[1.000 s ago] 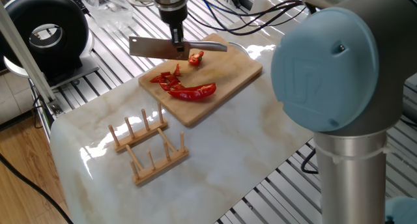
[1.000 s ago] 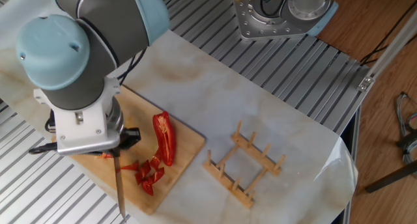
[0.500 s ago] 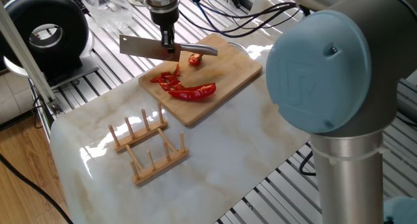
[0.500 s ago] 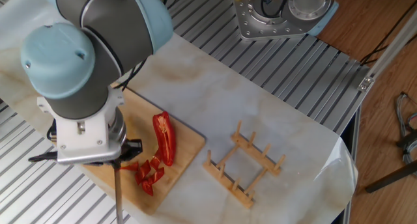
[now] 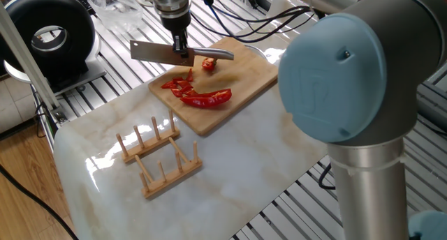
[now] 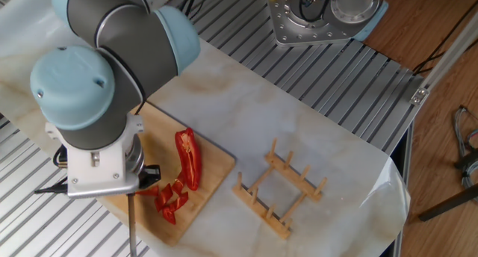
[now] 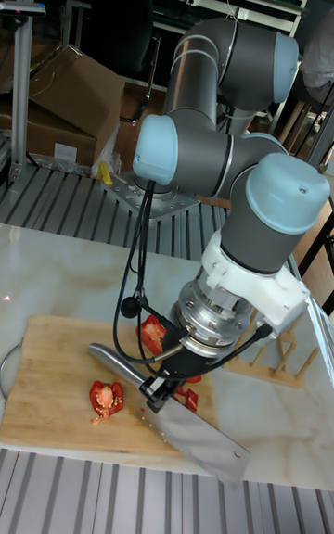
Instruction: Chop the chili peppers
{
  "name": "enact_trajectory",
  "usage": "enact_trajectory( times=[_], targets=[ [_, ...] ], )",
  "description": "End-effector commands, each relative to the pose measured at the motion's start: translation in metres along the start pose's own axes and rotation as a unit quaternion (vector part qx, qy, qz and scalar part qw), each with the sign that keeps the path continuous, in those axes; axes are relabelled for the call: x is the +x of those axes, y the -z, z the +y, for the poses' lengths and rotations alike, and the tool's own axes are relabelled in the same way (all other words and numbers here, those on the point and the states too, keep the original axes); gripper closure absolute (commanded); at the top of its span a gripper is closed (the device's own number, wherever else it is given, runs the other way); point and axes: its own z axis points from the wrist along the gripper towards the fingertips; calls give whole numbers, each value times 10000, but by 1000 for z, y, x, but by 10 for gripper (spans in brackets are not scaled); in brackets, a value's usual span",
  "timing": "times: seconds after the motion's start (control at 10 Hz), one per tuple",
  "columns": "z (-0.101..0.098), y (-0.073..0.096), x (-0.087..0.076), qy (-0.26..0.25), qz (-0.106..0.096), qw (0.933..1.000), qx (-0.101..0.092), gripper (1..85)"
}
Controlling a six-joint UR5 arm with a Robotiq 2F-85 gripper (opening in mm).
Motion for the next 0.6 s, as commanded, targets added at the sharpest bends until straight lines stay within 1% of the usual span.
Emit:
enact_trajectory(
  times=[0.0,0.2,0.4,0.5],
  targets=[
    [2,-4,0,-5,20,10000,-70,843],
    [9,-7,0,-28,66,9998,-193,843],
    [21,-7,-1,-72,72,9992,-383,843],
    [25,-5,-2,-86,69,9990,-437,843]
  ],
)
